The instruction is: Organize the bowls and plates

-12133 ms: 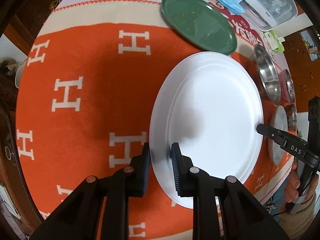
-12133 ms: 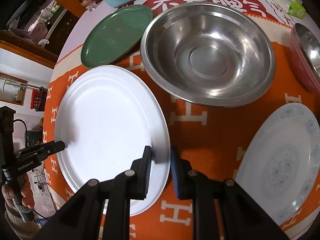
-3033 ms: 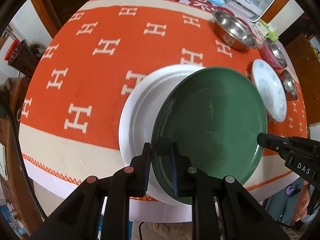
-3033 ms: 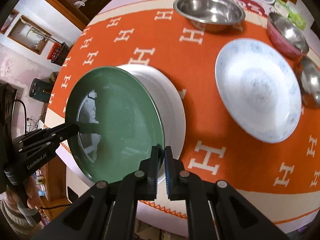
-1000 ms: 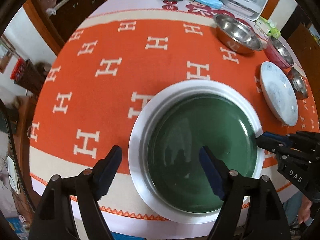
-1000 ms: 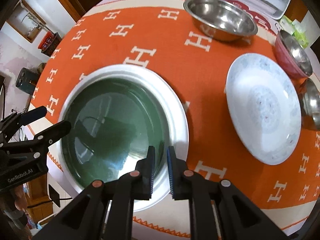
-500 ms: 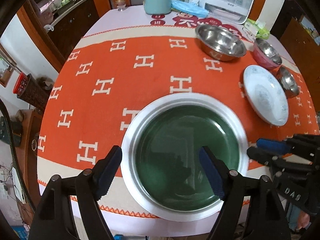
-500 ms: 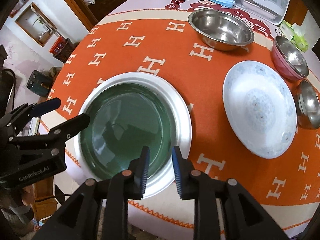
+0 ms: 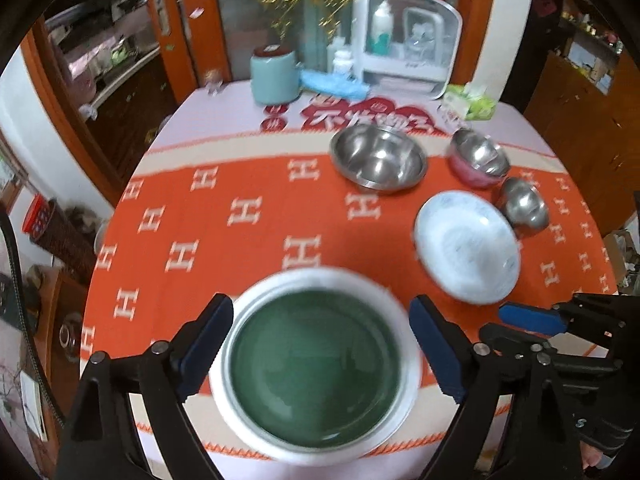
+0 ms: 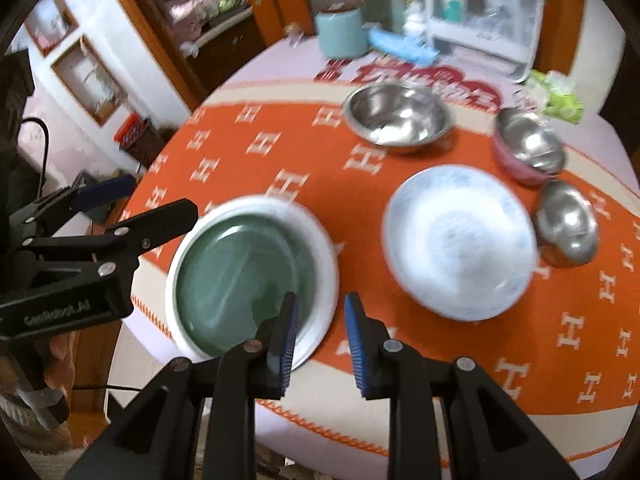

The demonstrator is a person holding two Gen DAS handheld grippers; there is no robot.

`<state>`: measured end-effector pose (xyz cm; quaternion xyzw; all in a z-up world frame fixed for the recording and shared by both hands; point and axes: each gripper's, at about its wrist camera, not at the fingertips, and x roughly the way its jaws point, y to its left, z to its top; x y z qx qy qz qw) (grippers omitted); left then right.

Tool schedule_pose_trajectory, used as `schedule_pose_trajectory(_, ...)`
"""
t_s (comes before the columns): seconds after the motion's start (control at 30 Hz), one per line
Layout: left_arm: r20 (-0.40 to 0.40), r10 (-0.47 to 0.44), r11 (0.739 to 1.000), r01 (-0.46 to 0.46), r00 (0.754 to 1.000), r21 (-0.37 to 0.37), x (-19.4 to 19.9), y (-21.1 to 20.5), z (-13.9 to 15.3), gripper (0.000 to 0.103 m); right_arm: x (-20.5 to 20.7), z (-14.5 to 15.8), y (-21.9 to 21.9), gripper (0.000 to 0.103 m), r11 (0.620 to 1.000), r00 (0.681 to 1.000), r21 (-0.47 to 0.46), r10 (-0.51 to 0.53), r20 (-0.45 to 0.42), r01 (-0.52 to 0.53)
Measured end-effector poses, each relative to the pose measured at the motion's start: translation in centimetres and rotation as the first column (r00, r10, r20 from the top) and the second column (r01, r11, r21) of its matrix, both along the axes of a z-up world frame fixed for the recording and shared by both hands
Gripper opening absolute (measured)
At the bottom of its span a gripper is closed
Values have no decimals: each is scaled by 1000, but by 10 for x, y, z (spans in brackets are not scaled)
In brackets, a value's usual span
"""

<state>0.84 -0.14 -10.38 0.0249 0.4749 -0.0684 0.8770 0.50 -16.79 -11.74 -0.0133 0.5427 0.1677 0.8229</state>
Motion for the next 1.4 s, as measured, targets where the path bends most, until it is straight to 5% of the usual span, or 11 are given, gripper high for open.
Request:
schedule_pose_trajectory(0.1,21,-32,999,32,999,-7,13,-19,7,92,3,14,-31,47,997,995,1,-75,61,75)
schedule_pose_trajectory(0.27,-1,-96,995,95,995,-19,47,-54,-2,92,15,16,-83,50,979,975,-6,-205,92,206)
schedule_pose_trajectory(0.5,-110,-163,987,160,980,-33,95,-92,-51,92,30,-21,-148,50,930,930,39,-366,-20,366)
schedule_pose_trajectory(0.73,-239,-194,977,166,951,-130,133,-110,-102,92,50,-70,-188,50,877,875,95,-450,-179,471)
schedule_pose_trajectory(0.83,-276,-211,974,177,938,-143,143,-116,-114,89,60,-86,-200,46,856,854,126,-467,-231,502)
schedule_pose_trajectory(0.97,-309,-239,968,199,921,-153,154,-124,-124,84,75,-104,-208,27,840,832,143,-468,-299,524)
schedule_pose_trajectory(1.17,-376,-285,954,223,882,-200,162,-132,-136,66,88,-117,-211,15,833,814,152,-454,-362,532)
schedule_pose_trajectory(1.3,-421,-303,948,225,855,-225,165,-133,-145,35,89,-116,-210,10,843,822,153,-438,-365,517)
schedule_pose_trajectory(1.4,-435,-296,953,231,850,-196,167,-134,-150,22,91,-115,-206,5,855,829,139,-426,-363,500)
